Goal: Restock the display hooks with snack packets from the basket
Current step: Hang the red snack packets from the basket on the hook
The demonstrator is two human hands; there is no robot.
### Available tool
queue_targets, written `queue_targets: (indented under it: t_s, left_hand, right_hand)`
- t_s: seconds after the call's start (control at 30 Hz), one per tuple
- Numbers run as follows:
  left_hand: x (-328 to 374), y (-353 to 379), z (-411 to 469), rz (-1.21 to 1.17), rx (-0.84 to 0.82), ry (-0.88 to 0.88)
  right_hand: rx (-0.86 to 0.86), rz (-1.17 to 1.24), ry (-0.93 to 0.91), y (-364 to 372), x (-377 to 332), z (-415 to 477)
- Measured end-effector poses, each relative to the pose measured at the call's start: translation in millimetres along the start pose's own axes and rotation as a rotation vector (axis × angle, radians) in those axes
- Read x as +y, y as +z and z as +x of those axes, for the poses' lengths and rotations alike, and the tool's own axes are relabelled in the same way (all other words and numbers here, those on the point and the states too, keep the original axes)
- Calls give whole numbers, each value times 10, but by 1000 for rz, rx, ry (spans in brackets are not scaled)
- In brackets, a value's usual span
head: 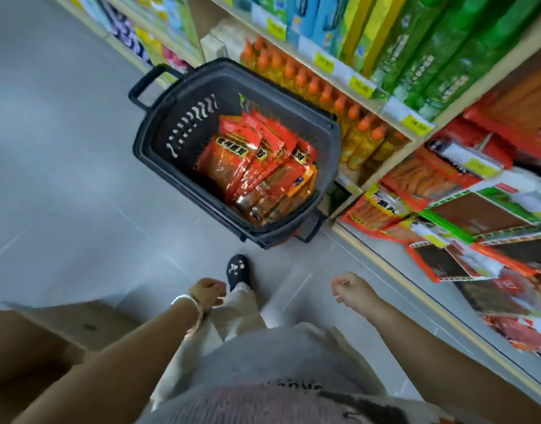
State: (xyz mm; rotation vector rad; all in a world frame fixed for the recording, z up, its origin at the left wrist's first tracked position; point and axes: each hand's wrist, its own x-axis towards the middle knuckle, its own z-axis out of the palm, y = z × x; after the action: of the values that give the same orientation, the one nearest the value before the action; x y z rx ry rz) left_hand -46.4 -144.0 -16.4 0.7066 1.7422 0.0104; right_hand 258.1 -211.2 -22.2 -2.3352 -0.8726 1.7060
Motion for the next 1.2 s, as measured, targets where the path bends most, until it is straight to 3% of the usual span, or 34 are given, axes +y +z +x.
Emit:
queue_targets:
  t_s: [0.2,0.43,0.63,0.87,1.07,1.2]
  left_hand:
    - [959,-742,426,40,-77,189]
    - [1996,-916,1072,-90,-157,302]
    - [2330,-772,1698,-336,-29,238]
    - [2253,-752,2140,-285,-32,101]
    - [2284,-714,2147,-341,14,93]
    - [2308,-726,2116,-402,72,70]
  right_hand:
    - [31,194,-143,131,-1434,513]
    - [-13,244,-104,150,-2435,1402]
    - [-42,238,-21,289,-2701,2342]
    - [-1,380,62,577,-3055,3133]
    - [66,663,125,757,-3249,3113]
    - [-53,930,119,741,-3152,2843]
